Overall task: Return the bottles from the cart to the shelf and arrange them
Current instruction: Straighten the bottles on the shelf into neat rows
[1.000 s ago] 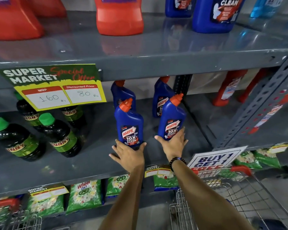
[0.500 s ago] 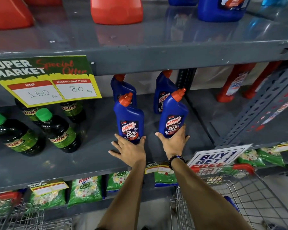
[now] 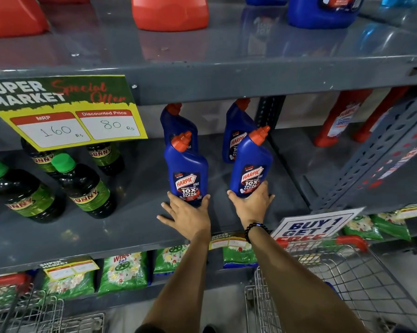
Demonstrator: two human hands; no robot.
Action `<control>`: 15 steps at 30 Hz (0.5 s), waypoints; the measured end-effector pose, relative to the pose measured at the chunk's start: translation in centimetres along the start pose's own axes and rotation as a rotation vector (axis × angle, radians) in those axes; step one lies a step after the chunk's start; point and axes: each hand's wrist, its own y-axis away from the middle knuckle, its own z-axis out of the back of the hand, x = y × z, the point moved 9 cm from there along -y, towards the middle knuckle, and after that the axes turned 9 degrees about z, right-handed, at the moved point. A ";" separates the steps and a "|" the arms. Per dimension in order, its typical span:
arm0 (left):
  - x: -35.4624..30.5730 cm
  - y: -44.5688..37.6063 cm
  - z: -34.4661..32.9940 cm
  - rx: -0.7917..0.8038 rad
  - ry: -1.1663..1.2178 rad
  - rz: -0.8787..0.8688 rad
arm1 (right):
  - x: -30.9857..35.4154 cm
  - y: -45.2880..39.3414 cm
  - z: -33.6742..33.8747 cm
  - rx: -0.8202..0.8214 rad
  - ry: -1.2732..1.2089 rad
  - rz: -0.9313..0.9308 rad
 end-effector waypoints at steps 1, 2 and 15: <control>0.0 0.0 0.0 0.001 0.001 0.002 | 0.0 0.0 0.0 0.001 0.000 0.000; 0.0 0.0 0.0 0.002 0.004 0.001 | 0.0 -0.1 0.1 -0.001 0.001 0.000; 0.2 -0.2 -0.1 0.032 0.016 -0.003 | 0.2 0.0 0.1 0.017 0.029 0.002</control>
